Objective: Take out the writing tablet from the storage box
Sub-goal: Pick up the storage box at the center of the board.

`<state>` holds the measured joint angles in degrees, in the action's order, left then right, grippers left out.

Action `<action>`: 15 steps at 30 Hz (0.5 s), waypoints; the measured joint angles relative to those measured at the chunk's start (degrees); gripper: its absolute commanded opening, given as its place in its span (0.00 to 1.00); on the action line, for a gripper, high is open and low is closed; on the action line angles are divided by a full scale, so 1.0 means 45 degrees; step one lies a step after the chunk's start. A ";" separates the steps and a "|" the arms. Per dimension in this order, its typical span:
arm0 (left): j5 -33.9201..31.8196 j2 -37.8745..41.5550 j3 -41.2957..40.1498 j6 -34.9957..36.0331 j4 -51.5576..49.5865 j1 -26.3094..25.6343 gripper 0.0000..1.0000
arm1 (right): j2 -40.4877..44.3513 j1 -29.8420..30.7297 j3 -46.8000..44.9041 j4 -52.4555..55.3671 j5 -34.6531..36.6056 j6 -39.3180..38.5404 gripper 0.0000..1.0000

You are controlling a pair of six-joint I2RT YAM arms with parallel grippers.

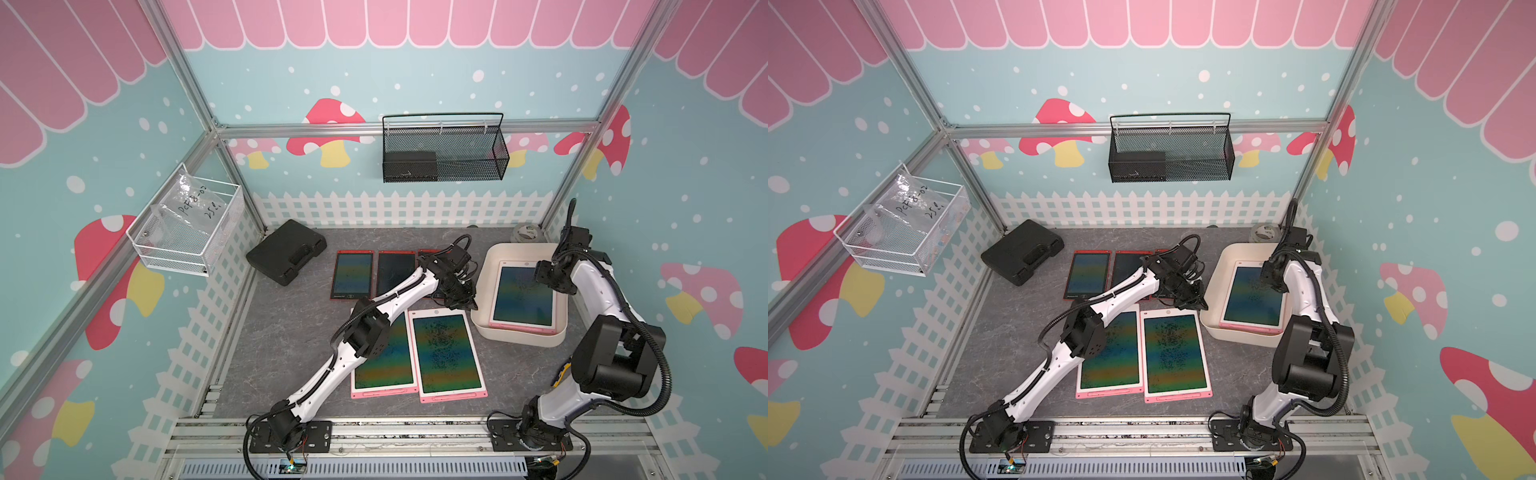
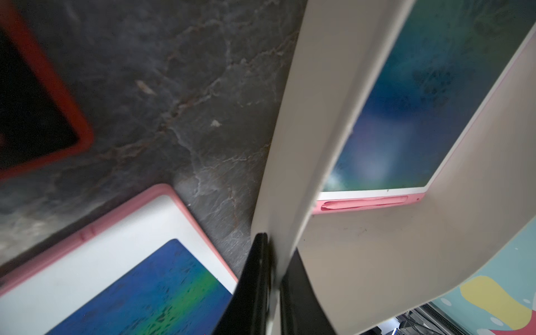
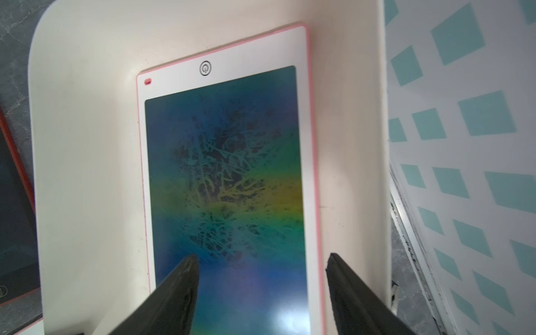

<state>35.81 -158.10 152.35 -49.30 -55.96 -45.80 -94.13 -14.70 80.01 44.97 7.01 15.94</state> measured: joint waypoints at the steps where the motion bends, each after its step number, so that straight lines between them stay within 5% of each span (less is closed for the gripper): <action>1: 0.0015 0.0000 -0.0024 0.0000 0.0019 0.0010 0.10 | -0.0087 0.0078 0.0233 0.0165 0.0180 -0.0010 0.72; 15: 0.0005 0.0117 -0.0379 0.0228 0.0185 0.0039 0.07 | -0.1282 0.0695 0.1559 0.1404 0.0520 0.0053 0.73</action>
<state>35.83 -157.58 150.65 -48.27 -55.13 -45.63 -99.90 -11.57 87.02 51.29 9.34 16.19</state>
